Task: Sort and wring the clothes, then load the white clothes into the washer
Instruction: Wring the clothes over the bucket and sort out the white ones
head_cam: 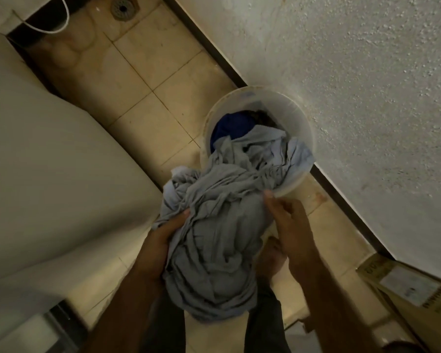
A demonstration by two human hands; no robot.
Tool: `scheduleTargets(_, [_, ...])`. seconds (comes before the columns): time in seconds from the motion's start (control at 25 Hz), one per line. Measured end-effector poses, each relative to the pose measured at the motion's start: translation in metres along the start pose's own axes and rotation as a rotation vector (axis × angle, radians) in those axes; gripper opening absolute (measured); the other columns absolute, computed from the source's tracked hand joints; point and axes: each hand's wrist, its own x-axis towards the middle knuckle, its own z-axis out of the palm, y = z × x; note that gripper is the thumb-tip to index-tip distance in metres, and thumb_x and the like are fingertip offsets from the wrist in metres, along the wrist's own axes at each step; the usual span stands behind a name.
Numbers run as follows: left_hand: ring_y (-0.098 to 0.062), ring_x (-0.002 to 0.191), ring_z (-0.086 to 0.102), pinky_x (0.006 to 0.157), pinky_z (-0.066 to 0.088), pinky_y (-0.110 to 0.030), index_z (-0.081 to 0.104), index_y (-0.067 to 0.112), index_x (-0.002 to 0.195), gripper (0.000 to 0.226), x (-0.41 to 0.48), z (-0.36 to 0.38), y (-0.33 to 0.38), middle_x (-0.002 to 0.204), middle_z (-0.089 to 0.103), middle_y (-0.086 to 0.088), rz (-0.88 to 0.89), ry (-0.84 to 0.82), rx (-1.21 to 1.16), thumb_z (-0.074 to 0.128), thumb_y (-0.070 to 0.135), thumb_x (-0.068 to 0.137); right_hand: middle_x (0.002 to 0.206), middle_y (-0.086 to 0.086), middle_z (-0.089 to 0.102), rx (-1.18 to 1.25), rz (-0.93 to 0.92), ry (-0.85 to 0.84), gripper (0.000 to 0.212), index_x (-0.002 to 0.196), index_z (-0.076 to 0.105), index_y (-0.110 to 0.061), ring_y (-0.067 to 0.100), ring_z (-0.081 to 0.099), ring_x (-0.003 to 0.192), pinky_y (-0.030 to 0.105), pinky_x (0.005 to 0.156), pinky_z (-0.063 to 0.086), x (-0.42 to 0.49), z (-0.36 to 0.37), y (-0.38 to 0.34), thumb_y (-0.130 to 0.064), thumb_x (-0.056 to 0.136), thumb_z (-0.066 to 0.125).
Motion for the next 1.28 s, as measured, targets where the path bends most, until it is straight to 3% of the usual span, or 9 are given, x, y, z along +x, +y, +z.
scheduleTargets(0.16, [-0.039,0.1,0.072,0.07,0.062,-0.043,0.07,0.015,0.116,0.103,-0.032,-0.04,-0.005,0.117,0.073,-0.016,-0.237,-0.085,0.098,0.102,0.037,0.02,0.151,-0.012,0.044,0.182,0.052,-0.321,0.109,0.151,0.021,-0.053,0.018,0.053,0.133,0.051,0.109,0.047,0.033,0.036,0.023,-0.067,0.063,0.084])
scheduleTargets(0.32, [-0.037,0.112,0.068,0.091,0.056,-0.042,0.075,0.014,0.115,0.078,-0.035,-0.068,-0.012,0.125,0.069,-0.016,-0.306,-0.283,0.296,0.101,0.026,0.042,0.152,-0.009,0.047,0.153,0.058,-0.352,0.115,0.155,0.019,-0.048,0.017,0.056,0.13,0.049,0.107,0.05,0.051,0.063,0.057,-0.06,0.064,0.088])
scheduleTargets(0.44, [-0.027,0.116,0.067,0.096,0.055,-0.037,0.067,0.012,0.126,0.075,-0.016,-0.082,-0.018,0.126,0.07,-0.008,-0.287,-0.397,0.567,0.096,0.022,0.058,0.141,-0.008,0.057,0.112,0.014,-0.276,0.088,0.153,0.035,-0.034,0.015,0.061,0.121,0.034,0.096,0.057,0.065,0.064,0.067,-0.037,0.08,0.084])
scheduleTargets(0.6, [-0.011,0.096,0.071,0.087,0.059,-0.039,0.074,0.018,0.106,0.048,0.03,-0.092,-0.039,0.101,0.077,0.004,0.144,-0.257,1.082,0.076,0.04,0.063,0.086,0.009,0.064,-0.206,-0.012,-0.116,0.008,0.092,0.069,-0.004,0.02,0.056,0.078,0.023,0.063,0.047,0.061,0.066,0.064,-0.011,0.093,0.064])
scheduleTargets(0.72, [-0.016,0.075,0.069,0.068,0.057,-0.039,0.072,0.013,0.089,0.032,0.065,-0.09,-0.046,0.081,0.073,0.001,0.561,-0.19,1.313,0.063,0.04,0.077,0.057,0.008,0.042,-0.251,-0.04,-0.103,0.037,0.059,0.038,-0.012,0.018,0.036,0.056,0.034,0.058,0.032,0.04,0.072,0.067,-0.007,0.088,0.061])
scheduleTargets(0.8, [-0.017,0.088,0.069,0.08,0.055,-0.036,0.072,0.019,0.106,0.036,0.091,-0.092,-0.045,0.095,0.074,0.003,0.616,-0.191,1.413,0.059,0.046,0.086,0.059,0.005,0.045,-0.344,-0.176,-0.105,0.03,0.059,0.044,-0.009,0.018,0.037,0.051,0.036,0.054,0.036,0.026,0.077,0.077,-0.008,0.085,0.06])
scheduleTargets(0.92, [-0.019,0.104,0.066,0.09,0.049,-0.037,0.066,0.029,0.118,0.041,0.121,-0.1,-0.049,0.11,0.07,0.009,0.657,-0.179,1.59,0.058,0.054,0.087,0.097,-0.002,0.059,-0.411,-0.461,-0.118,0.019,0.081,0.069,-0.004,0.016,0.06,0.085,0.03,0.079,0.054,0.012,0.086,0.102,-0.02,0.08,0.058])
scheduleTargets(1.12, [-0.018,0.082,0.064,0.082,0.049,-0.037,0.066,0.016,0.095,0.019,0.128,-0.048,-0.042,0.089,0.069,-0.002,0.238,-0.04,0.934,0.058,0.032,0.089,0.082,-0.024,0.051,-0.338,-0.482,-0.199,0.01,0.08,0.056,-0.025,-0.001,0.054,0.077,0.027,0.074,0.048,0.008,0.098,0.118,-0.034,0.077,0.056])
scheduleTargets(1.28, [-0.007,0.103,0.066,0.085,0.053,-0.024,0.059,0.028,0.125,0.049,0.124,-0.032,-0.046,0.112,0.068,0.014,0.191,0.024,0.893,0.077,0.046,0.083,0.109,0.001,0.067,-0.532,-0.528,-0.343,0.043,0.111,0.068,-0.013,0.013,0.06,0.101,0.032,0.092,0.052,0.002,0.108,0.122,-0.04,0.08,0.055])
